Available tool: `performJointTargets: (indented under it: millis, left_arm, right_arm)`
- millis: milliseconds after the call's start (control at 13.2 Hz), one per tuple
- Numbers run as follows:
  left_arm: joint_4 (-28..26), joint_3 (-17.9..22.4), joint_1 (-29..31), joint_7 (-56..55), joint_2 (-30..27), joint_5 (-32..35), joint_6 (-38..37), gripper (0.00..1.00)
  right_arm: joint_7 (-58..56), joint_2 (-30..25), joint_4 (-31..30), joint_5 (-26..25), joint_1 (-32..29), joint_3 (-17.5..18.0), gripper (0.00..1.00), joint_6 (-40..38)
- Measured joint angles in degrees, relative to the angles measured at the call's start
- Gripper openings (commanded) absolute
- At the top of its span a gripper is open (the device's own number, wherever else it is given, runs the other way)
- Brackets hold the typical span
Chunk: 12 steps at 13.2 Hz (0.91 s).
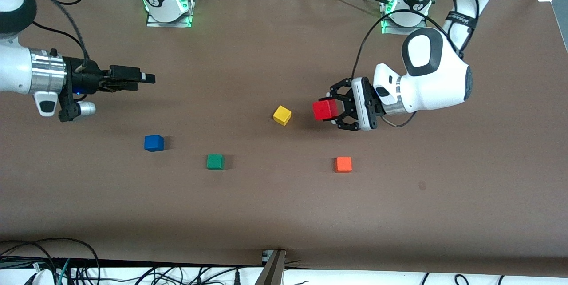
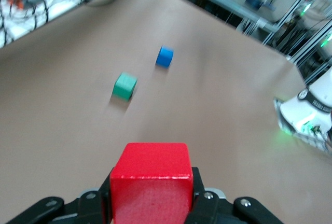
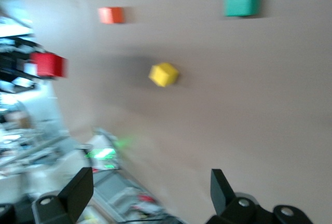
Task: Pass red block to right arm, stack on blue
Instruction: 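Lift the red cube with the left gripper while the right gripper approaches, then hold the red cube up while the right gripper reaches it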
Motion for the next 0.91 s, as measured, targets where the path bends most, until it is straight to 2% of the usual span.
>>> performJointTargets:
  millis: [228,380,531,683,911]
  left_arm:
    - [2.08,-0.37,-3.48,7.11,1.34,-10.16,2.83,0.00]
    - [4.04,-0.38,-5.03,8.89,3.51,-12.61,3.06,0.00]
    - [8.57,-0.36,-7.23,13.33,8.22,-13.07,3.08,0.00]
    - [12.67,-0.37,-8.99,17.77,12.38,-14.58,3.20,0.00]
    - [14.69,-0.38,-9.32,23.15,13.89,-17.69,3.15,0.00]
  right_arm:
    - [-0.24,4.12,-0.06,14.22,-1.11,-0.08,1.00,0.03]
    - [-0.34,6.55,-0.19,21.31,-1.07,0.03,1.00,0.12]
    - [-0.65,8.88,-1.59,30.07,-0.98,0.17,1.00,0.43]
    - [-4.41,9.76,-5.15,35.57,-0.94,0.74,1.00,1.61]
    - [-12.59,9.88,-10.56,40.91,-0.33,1.82,1.00,3.55]
